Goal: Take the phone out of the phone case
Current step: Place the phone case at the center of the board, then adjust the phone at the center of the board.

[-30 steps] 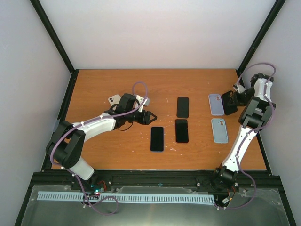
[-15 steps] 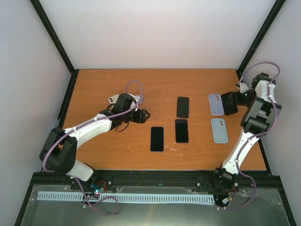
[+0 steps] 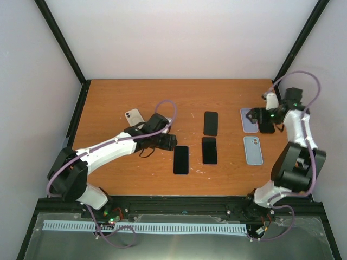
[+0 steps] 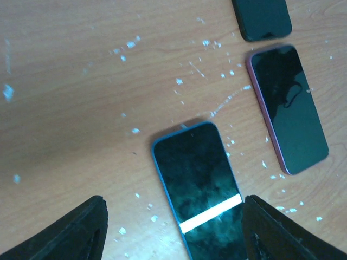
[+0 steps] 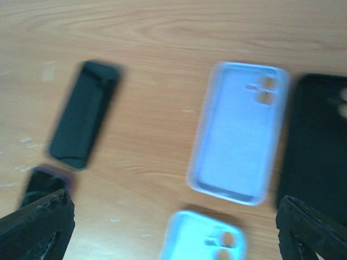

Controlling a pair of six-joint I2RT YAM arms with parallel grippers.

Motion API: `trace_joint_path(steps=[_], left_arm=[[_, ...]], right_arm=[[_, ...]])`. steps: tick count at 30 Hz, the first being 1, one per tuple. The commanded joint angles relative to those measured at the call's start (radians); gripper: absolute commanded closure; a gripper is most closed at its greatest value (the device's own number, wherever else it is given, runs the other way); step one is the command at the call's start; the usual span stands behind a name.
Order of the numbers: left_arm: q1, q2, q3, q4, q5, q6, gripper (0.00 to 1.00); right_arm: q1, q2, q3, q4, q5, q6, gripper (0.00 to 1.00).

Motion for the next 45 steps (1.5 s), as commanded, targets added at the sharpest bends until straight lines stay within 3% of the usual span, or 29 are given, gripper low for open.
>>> trace_joint_path(steps=[1,4,7,8,17,23,28,34,45], left_arm=[[-0.09,0.055,0.074,-0.134,-0.073,-0.131,0.28],[-0.155,0.139,0.146,-0.205,-0.124,-0.193,0.21],[-0.207,0.242,0.233,-0.266,-0.154,-0.246,0.03],[-0.225,0.271,0.255,-0.278,-0.174,-0.261,0.01],[-0.267,0.405,0.391,-0.415,-0.256,-0.408,0.01],[-0.267,0.467,0.452,-0.376,-0.207,-0.39,0.0],[-0.269,0.534,0.515,-0.458,-0.232,-0.446,0.0],[-0.269,0.556,0.513,-0.49,-0.239,-0.491,0.01],[-0.266,0.617,0.511,-0.457,-0.201,-0.441,0.09]], right_arm=[[0.14,-0.24,-0.187,0.184,-0.138,0.154,0.0],[0.148,-0.353,-0.356,0.347,-0.175,0.283,0.0],[0.147,-0.358,-0.337,0.302,-0.133,0.239,0.0],[0.145,-0.363,-0.338,0.301,-0.133,0.234,0.0],[0.145,-0.354,-0.347,0.267,-0.26,0.218,0.03],[0.145,-0.356,-0.347,0.263,-0.276,0.209,0.05],[0.145,-0.354,-0.339,0.249,-0.288,0.21,0.05],[0.143,-0.352,-0.341,0.244,-0.297,0.203,0.06],[0.137,-0.347,-0.339,0.236,-0.315,0.189,0.09]])
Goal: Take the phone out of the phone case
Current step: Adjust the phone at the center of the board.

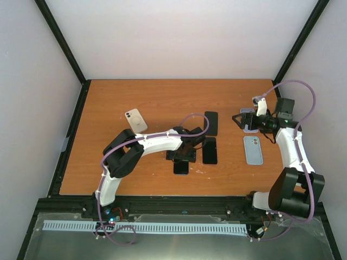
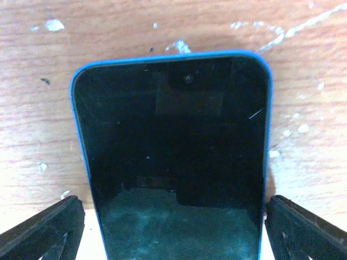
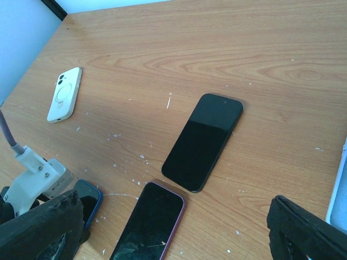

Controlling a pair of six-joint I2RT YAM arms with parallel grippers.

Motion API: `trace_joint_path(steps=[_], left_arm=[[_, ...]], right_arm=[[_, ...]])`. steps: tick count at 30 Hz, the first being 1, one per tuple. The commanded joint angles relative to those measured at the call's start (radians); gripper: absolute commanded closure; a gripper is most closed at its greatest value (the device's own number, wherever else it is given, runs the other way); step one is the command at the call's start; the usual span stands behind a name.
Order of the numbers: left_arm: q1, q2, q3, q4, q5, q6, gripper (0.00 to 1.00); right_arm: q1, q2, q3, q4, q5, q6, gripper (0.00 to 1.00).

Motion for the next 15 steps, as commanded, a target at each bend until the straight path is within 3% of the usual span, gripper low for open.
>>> trace_joint_path(steps=[1,5,9,15], left_arm=[[-0.005,0.032,0.035,-0.011,0.009,0.006,0.1],[0.003,0.048,0.046,-0.009,0.029,0.014,0.18],[0.012,0.049,0.067,-0.003,0.033,0.045,0.35],[0.059,0.063,0.212,-0.049,-0.057,0.124,0.38]], right_arm=[[-0.009,0.007,0.009,-0.005,-0.022,-0.016,0.1],[-0.016,0.003,0.012,-0.006,-0.014,-0.019,0.1],[-0.031,0.018,0.006,-0.017,-0.052,-0.025,0.13],[-0.045,0.044,0.027,-0.033,-0.068,-0.046,0.14]])
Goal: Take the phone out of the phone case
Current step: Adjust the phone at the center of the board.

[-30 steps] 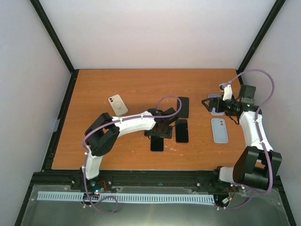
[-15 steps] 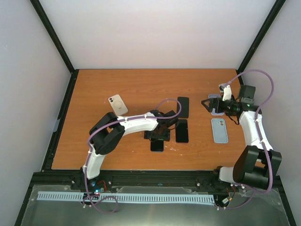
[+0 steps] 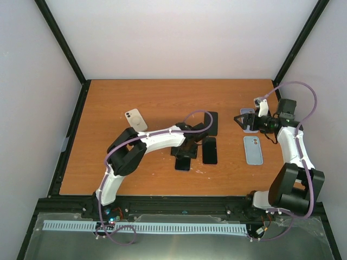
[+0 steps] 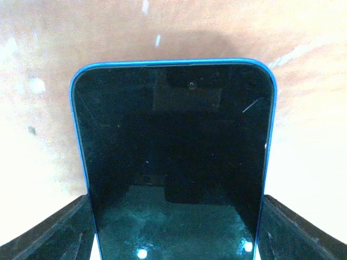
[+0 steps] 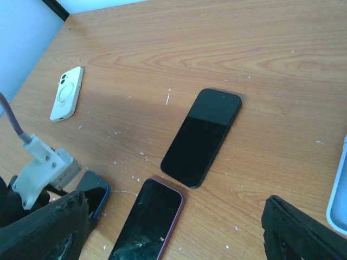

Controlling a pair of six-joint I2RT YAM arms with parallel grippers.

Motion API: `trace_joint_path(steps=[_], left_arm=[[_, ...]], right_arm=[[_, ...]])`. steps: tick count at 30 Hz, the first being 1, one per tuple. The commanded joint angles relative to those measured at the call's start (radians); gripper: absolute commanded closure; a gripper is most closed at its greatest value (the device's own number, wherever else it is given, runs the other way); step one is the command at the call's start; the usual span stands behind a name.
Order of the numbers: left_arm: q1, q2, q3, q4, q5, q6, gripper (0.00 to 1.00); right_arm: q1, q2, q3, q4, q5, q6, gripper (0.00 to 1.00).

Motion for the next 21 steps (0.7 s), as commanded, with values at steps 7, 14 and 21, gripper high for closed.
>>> trace_joint_path(steps=[7,14,21], left_arm=[[0.16,0.144,0.383,-0.02,-0.107,0.23,0.4],[0.218,0.315,0.678,0.015,-0.086,0.343,0.43],[0.224,0.384,0.71,0.103,-0.046,0.393,0.43]], right_arm=[[-0.015,0.029,0.014,-0.016,-0.043,-0.014,0.15],[-0.016,0.021,0.012,-0.009,-0.019,-0.006,0.16],[-0.017,0.051,0.013,-0.008,-0.003,-0.01,0.16]])
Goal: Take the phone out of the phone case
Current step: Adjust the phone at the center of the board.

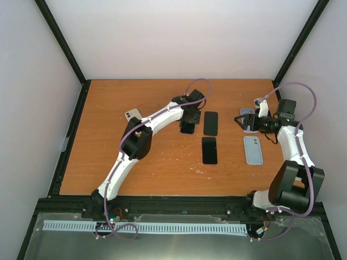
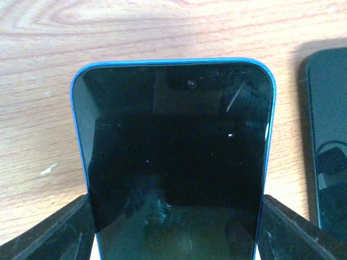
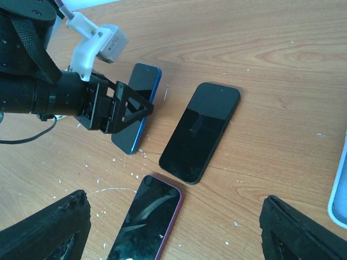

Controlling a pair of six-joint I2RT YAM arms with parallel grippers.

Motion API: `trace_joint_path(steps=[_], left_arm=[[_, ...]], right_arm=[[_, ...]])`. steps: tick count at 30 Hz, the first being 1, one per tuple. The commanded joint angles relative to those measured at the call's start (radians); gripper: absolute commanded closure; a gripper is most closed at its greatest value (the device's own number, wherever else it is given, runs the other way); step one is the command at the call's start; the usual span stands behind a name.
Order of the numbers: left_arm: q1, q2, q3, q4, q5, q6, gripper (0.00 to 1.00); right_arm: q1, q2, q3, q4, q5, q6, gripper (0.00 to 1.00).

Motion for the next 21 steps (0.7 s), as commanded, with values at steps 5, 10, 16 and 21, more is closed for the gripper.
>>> trace_joint_path(steps=[5,10,16,21], left_arm=[[-0.009,0.063,0.05,0.079,0.061,0.055,0.4],[-0.004,0.071,0.082,0.044,0.127,0.028,0.25],[0.011,-0.05,0.038,0.028,0.079,0.051,0.06],[0.046,-0.182,-0.047,-0.019,0.056,0.037,0.01]], right_arm=[[-0.006,0.031,0.008,0.01,0.011,-0.007,0.16],[-0.006,0.047,0.005,0.012,0.012,-0.001,0.12],[-0.005,0.051,0.01,0.016,-0.007,0.009,0.1],[-0.005,0.049,0.019,0.004,-0.004,-0.001,0.09]])
